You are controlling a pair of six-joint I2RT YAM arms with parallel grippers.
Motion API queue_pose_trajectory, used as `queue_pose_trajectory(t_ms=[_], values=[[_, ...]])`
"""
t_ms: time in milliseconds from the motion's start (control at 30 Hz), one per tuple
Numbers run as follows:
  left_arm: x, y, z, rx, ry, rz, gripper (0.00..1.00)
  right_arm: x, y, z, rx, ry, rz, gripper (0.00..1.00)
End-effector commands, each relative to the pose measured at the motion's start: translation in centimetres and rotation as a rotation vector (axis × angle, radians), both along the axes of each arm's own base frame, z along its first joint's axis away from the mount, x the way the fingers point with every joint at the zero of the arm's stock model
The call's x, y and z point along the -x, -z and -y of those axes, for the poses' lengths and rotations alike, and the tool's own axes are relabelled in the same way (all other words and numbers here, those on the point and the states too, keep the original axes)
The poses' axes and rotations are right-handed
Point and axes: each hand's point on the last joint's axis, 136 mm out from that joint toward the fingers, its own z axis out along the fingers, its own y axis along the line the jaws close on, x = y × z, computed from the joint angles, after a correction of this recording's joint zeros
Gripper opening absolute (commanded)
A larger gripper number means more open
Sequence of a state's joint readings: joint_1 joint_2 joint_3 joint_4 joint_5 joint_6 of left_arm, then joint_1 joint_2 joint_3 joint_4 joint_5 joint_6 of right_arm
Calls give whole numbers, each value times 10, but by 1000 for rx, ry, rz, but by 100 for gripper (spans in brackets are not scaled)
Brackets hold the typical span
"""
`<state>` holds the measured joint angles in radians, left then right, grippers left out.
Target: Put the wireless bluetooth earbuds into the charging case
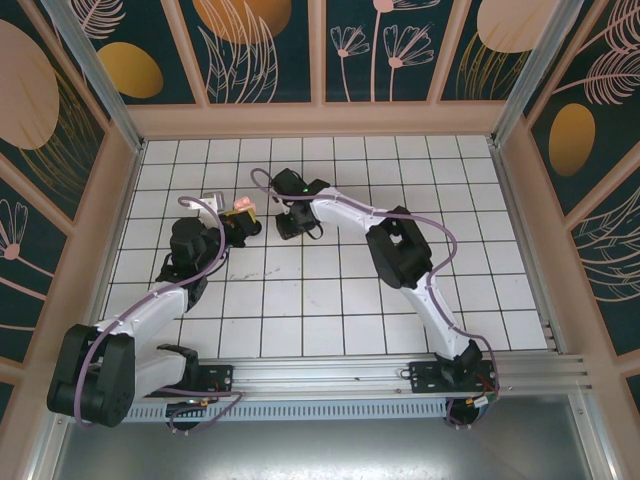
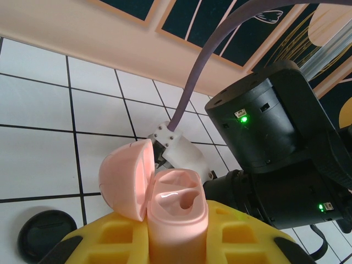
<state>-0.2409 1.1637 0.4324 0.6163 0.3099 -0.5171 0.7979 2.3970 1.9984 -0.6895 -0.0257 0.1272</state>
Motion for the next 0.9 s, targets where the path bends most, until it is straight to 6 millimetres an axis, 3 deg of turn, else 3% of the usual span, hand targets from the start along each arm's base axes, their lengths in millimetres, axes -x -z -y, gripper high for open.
queue_pose_trajectory(t_ms=[0, 567, 700, 867], values=[[1, -9, 0, -9, 14, 33, 0, 3, 10, 1, 49, -23, -1, 39], [0, -11, 1, -3, 18, 35, 0, 4, 16, 3, 95, -20, 20, 26], [1, -16, 2, 0, 26, 42, 0, -4, 4, 1, 80, 5, 46, 23], [3, -31, 6, -7, 55, 69, 0, -19, -26, -2, 14, 52, 82, 19]])
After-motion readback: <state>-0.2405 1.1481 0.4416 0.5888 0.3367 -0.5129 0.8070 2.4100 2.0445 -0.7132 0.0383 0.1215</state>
